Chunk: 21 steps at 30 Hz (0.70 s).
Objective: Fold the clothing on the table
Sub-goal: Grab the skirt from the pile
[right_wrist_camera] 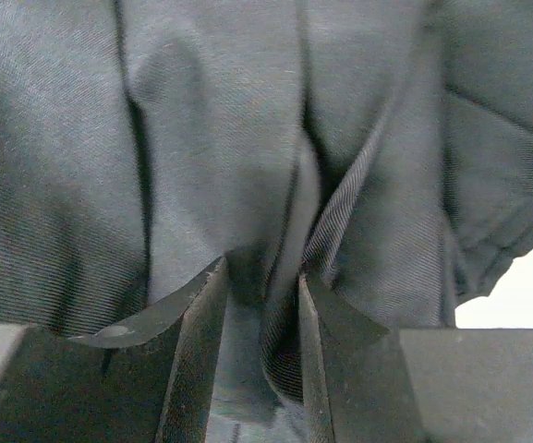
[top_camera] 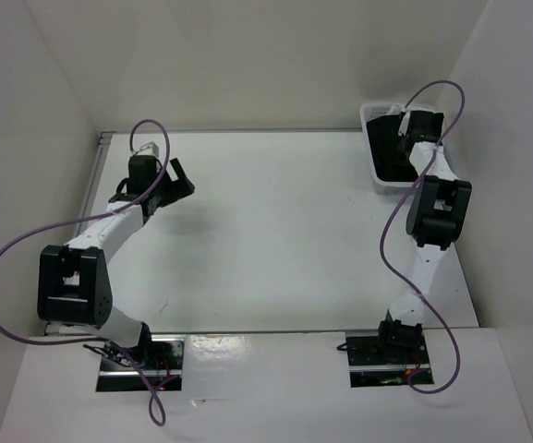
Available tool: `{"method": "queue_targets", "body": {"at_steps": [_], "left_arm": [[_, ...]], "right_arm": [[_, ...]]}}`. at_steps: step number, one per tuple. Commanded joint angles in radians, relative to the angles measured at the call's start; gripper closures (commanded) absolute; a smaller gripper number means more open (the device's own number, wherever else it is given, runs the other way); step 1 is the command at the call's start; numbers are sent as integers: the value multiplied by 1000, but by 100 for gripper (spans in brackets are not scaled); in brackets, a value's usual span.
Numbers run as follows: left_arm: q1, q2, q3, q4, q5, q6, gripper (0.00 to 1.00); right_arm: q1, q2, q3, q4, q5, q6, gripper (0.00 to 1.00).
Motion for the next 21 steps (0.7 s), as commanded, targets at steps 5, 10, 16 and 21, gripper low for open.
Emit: {"method": "queue_targets", "body": {"at_steps": [5, 10, 16, 21], "left_arm": [[5, -96, -35, 49, 23, -3, 0], [5, -107, -44, 58, 23, -3, 0], [-4, -127, -64, 67, 32, -3, 0], [-4, -156, -82, 67, 41, -3, 0]], "right_arm": [[63, 11, 42, -5, 35, -13, 77], [73, -2, 53, -28, 60, -1, 100], [73, -158, 16, -30, 34, -1, 100], [51, -284, 27, -20, 10, 10, 100]]}}
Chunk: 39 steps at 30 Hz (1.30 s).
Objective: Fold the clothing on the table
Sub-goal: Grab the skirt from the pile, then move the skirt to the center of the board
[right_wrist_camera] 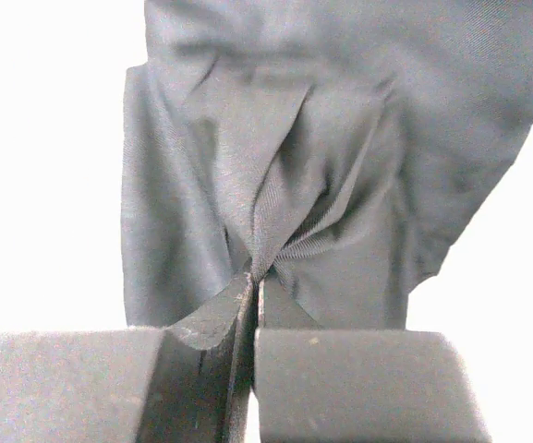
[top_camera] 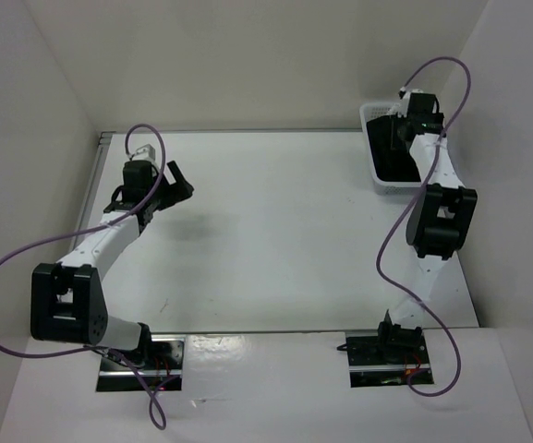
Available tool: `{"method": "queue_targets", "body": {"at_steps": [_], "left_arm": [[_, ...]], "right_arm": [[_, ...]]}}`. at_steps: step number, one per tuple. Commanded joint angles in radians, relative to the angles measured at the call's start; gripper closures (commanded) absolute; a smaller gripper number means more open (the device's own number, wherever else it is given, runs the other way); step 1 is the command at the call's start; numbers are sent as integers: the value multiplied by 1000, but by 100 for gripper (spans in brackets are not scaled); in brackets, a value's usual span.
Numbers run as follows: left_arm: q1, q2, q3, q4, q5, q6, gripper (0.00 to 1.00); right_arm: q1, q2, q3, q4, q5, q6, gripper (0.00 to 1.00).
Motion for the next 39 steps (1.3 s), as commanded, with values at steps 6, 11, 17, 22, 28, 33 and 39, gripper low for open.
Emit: {"method": "queue_targets", "body": {"at_steps": [6, 11, 17, 22, 28, 33, 39], "left_arm": [[-3, -60, -8, 56, 21, -3, 0], [-3, -60, -18, 56, 21, -12, 0], [-12, -80, -27, 56, 21, -23, 0], [-23, -111, -27, 56, 31, -32, 0], [-32, -161, -48, 37, 11, -32, 0], [-43, -198, -71, 28, 11, -41, 0], [-96, -194, -80, 8, 2, -41, 0]], "right_arm": [[-8, -169, 64, 10, -16, 18, 100], [-19, -106, 250, -113, -8, 61, 100], [102, -53, 862, -396, -82, 61, 100], [395, -126, 964, -554, -145, -55, 100], [472, -275, 950, -576, -459, -39, 87], [374, -417, 507, -394, -315, 18, 34], [285, -576, -88, -135, -148, -34, 22]]}}
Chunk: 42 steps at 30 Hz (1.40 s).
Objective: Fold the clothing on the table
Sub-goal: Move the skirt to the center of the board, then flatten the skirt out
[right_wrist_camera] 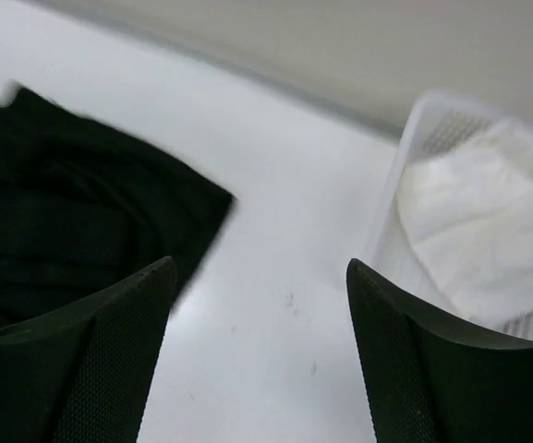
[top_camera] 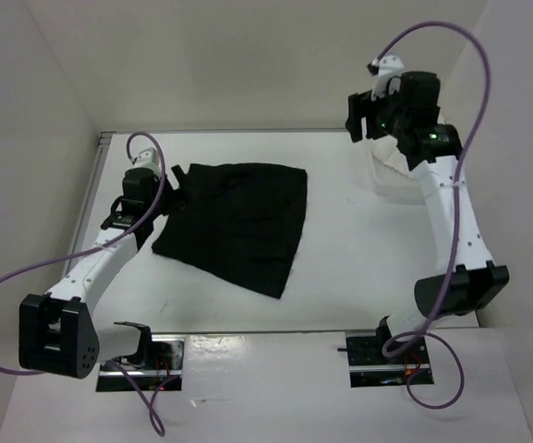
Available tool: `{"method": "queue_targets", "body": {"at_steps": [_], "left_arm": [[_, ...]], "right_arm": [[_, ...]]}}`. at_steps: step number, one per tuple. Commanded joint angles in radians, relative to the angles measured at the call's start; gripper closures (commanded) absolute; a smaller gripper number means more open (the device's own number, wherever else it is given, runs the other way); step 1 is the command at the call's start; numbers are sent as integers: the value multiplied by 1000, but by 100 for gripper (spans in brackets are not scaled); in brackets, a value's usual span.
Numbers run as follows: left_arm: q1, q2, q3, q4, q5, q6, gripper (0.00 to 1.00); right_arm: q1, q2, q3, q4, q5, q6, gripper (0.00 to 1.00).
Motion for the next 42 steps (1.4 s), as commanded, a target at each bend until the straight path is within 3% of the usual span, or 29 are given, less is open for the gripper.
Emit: {"method": "queue_targets", "body": {"at_steps": [1, 4, 11, 18, 23, 27, 30, 32, 35, 42], "left_arm": [[-30, -5, -6, 7, -2, -15, 0], [-73, 47, 18, -26, -2, -15, 0], [-102, 122, 60, -175, -339, -135, 0], [-24, 131, 69, -318, -490, -339, 0], [-43, 235, 69, -293, -452, -423, 0], [-96, 491, 219, -446, -429, -487, 0], [-150, 546, 296, -502, -469, -578, 0], [-174, 477, 198, -449, -440, -613, 0], [-185, 288, 100, -373, -422, -670, 0], [-204, -48, 31, -537, -538, -721, 0]], "right_arm": [[-16, 5, -196, 113, 94, -29, 20], [-29, -19, -301, 122, 85, -29, 19], [20, -41, -426, 133, 62, -49, 18], [50, -52, -450, 152, 39, -69, 17], [68, -52, -479, 152, 18, -69, 14], [95, -52, -479, 162, 27, -93, 4], [187, -23, -455, 152, 45, -136, 3], [288, 16, -411, 130, 56, -167, 2], [344, 120, -328, 129, 47, -178, 2], [332, 443, -151, 174, 67, -225, 2]]}}
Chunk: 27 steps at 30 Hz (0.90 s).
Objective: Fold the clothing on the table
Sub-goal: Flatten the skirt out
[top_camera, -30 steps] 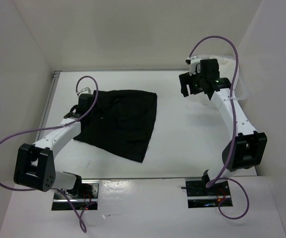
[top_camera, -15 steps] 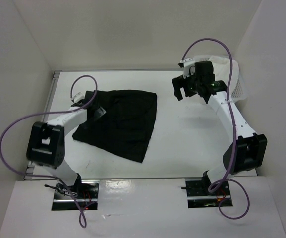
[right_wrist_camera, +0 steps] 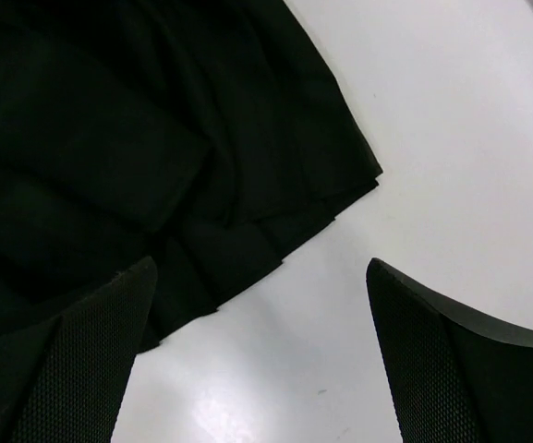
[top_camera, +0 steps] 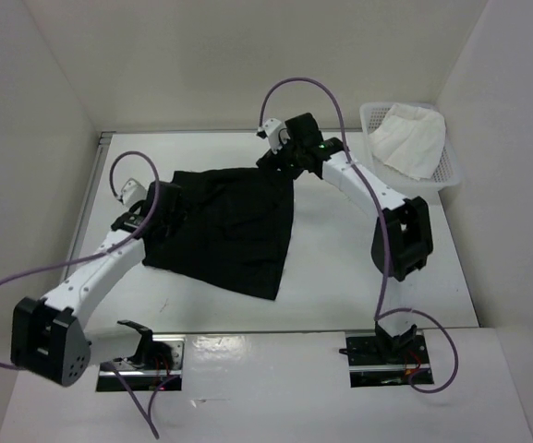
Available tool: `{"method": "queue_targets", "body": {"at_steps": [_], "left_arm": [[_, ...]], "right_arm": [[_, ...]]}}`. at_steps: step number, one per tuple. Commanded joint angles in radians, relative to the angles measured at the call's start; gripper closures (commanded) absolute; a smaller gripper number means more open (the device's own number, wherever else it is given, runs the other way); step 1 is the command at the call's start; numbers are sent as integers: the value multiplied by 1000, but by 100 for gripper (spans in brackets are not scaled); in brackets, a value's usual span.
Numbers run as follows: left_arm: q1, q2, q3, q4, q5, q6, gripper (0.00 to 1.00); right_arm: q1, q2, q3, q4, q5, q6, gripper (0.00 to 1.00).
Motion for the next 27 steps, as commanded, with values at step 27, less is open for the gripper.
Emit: {"method": "queue_targets", "body": {"at_steps": [27], "left_arm": [[-15, -153, -206, -138, -67, -138, 4]], "right_arm": [[-91, 613, 582, -104, -84, -100, 5]]}}
